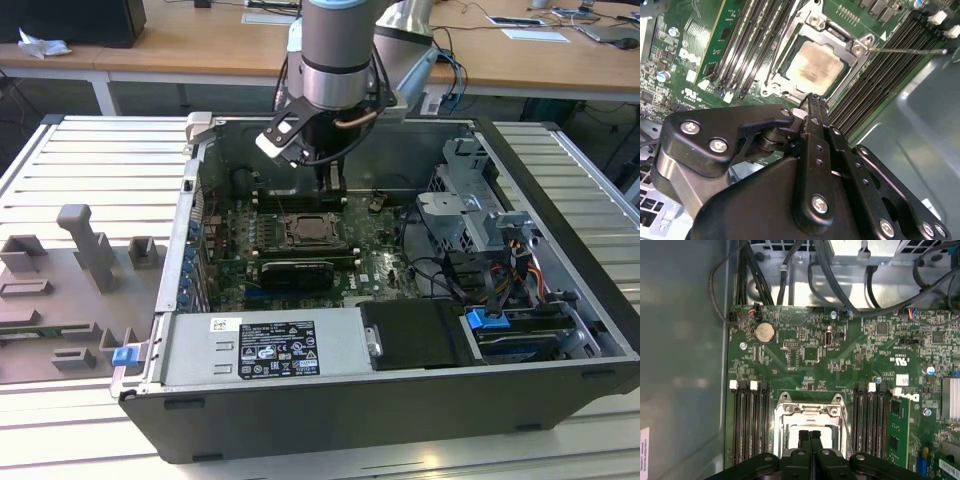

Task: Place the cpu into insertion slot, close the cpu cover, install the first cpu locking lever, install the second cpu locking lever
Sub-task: 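Close the cpu cover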

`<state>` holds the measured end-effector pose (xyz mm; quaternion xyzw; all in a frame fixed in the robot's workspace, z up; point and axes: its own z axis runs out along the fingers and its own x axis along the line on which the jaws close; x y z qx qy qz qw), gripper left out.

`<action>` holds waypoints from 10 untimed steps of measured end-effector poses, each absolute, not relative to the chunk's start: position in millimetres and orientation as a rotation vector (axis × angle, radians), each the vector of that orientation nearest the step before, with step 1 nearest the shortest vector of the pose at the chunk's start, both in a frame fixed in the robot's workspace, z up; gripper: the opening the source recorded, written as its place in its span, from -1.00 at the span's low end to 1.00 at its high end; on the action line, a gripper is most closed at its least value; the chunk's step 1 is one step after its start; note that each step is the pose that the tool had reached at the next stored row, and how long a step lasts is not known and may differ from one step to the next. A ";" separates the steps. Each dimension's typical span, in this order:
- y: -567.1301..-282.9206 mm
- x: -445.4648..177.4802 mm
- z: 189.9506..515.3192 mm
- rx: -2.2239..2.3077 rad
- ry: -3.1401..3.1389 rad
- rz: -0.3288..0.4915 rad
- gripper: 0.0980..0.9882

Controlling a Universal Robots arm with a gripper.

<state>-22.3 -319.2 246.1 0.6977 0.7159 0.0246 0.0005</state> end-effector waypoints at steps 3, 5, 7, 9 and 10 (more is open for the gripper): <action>-319.0 -24.9 245.4 2.191 2.248 0.077 -0.98; -318.9 -26.1 244.9 2.191 2.248 0.077 -0.98; -318.9 -26.7 244.3 2.191 2.249 0.078 -0.98; -319.0 -28.2 243.2 2.191 2.248 0.077 -0.98; -318.9 -29.1 242.4 2.191 2.248 0.077 -0.98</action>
